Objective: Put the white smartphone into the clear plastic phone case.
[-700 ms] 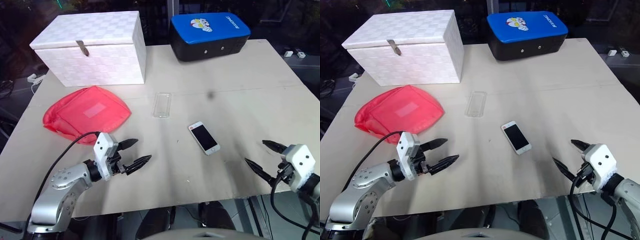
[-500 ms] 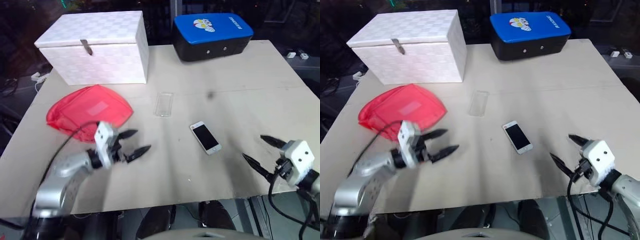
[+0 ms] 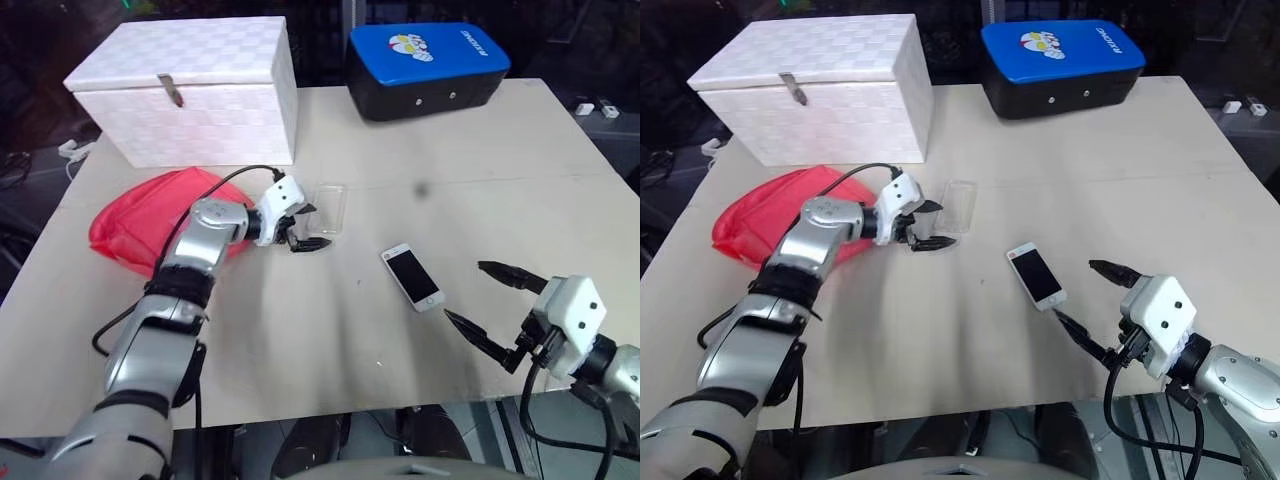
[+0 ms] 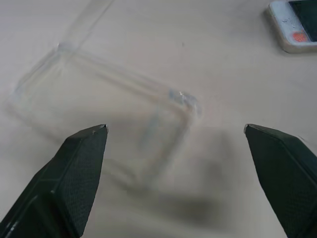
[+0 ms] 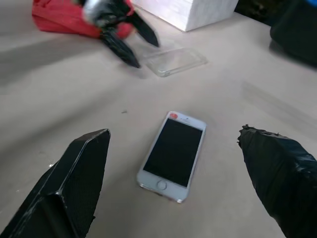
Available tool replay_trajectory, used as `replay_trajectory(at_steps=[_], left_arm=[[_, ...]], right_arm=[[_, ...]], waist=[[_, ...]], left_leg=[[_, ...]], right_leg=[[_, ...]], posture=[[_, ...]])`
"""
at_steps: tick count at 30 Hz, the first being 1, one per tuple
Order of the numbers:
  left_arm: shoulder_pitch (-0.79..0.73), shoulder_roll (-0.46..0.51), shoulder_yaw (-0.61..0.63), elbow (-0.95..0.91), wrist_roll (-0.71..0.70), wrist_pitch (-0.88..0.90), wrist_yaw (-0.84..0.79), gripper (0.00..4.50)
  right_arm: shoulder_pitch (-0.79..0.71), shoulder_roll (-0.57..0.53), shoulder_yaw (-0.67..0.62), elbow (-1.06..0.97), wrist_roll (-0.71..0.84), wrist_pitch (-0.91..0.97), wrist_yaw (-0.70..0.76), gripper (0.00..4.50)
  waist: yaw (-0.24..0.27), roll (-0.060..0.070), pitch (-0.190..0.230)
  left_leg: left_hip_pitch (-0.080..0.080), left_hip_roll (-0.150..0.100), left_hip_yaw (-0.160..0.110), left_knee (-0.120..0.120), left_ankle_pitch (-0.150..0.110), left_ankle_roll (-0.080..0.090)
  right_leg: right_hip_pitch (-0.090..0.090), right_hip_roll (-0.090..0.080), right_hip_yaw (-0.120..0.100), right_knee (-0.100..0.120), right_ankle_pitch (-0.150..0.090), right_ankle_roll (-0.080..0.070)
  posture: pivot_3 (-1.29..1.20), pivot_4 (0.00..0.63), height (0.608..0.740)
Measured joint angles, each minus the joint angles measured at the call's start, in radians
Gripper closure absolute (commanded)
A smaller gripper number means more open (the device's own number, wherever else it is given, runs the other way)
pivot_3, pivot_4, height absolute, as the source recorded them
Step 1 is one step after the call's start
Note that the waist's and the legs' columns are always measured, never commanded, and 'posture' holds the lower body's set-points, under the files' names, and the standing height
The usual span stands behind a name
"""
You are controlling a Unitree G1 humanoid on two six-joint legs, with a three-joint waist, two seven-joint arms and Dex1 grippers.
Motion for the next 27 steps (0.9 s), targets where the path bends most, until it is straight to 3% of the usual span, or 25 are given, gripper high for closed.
replay_trajectory(at_steps=[4,8,9,13,16,17,21,24,27], left_arm=[[-0.096,-0.032,-0.034,0.172,0.07,-0.092,-0.037,2.86],[-0.136,-0.044,-0.027,0.237,0.08,-0.057,-0.108,4.41],[-0.142,-0.043,-0.022,0.245,0.08,-0.039,-0.122,4.47],[-0.129,-0.043,0.047,0.081,0.011,0.457,-0.188,4.47],[-0.035,-0.043,0.121,-0.296,-0.061,0.928,-0.091,4.47],[-0.005,-0.067,0.174,-0.496,-0.093,1.163,-0.006,4.47],[0.016,-0.139,0.286,-0.753,-0.108,1.483,0.156,4.47],[0.084,-0.234,0.32,-0.926,-0.122,1.613,0.283,4.47],[0.191,-0.308,0.308,-0.972,-0.151,1.631,0.379,3.58]], right_arm=[[0.048,0.012,0.022,-0.04,-0.029,-0.004,-0.042,0.0],[0.095,0.025,0.06,-0.044,-0.066,-0.048,-0.084,0.0],[0.102,0.026,0.066,-0.044,-0.072,-0.051,-0.089,0.0],[0.107,0.04,0.105,-0.044,-0.107,-0.073,-0.119,0.0],[0.091,0.049,0.118,-0.043,-0.118,-0.072,-0.127,0.0],[0.077,0.052,0.136,-0.04,-0.121,-0.072,-0.126,0.0],[0.045,0.05,0.157,-0.036,-0.124,-0.072,-0.117,0.0],[0.015,0.045,0.158,-0.005,-0.122,-0.072,-0.099,0.0],[-0.014,0.043,0.16,0.033,-0.113,-0.072,-0.073,0.0]], waist=[[-0.009,-0.001,0.0],[-0.009,-0.002,0.0],[-0.01,-0.002,0.0],[-0.029,-0.002,0.0],[-0.034,-0.003,0.001],[-0.034,-0.003,0.001],[-0.027,-0.003,0.001],[-0.02,-0.003,0.0],[-0.018,-0.003,0.001]], left_leg=[[0.001,0.0,0.001,0.0,0.0,0.0],[0.003,0.0,0.001,0.001,0.0,0.0],[0.003,0.0,0.001,0.001,0.0,0.0],[0.001,0.0,-0.001,0.003,0.0,0.001],[-0.001,0.0,-0.001,0.003,0.0,0.001],[-0.003,0.0,-0.002,0.003,0.0,0.001],[-0.001,0.0,-0.001,0.003,0.0,0.0],[0.002,0.0,-0.001,0.003,0.0,0.0],[0.002,0.0,-0.001,0.003,0.0,0.0]], right_leg=[[0.0,0.0,0.001,0.002,0.0,0.0],[0.002,0.001,0.0,0.003,0.0,0.001],[0.002,0.002,0.0,0.003,0.0,0.001],[0.002,0.006,-0.001,0.004,0.0,0.002],[-0.001,0.002,0.0,0.003,-0.001,0.002],[-0.003,0.001,0.002,0.003,-0.001,0.002],[-0.002,0.001,0.002,0.004,-0.001,0.002],[0.002,0.001,0.003,0.003,-0.001,0.002],[0.002,0.001,0.004,0.004,-0.001,0.002]], posture=[[0.0,0.15,0.74],[0.0,0.15,0.74],[0.0,0.15,0.74],[0.0,0.15,0.74],[0.0,0.15,0.74],[0.0,0.15,0.74],[0.0,0.15,0.74],[0.0,0.15,0.74],[0.0,0.15,0.74]])
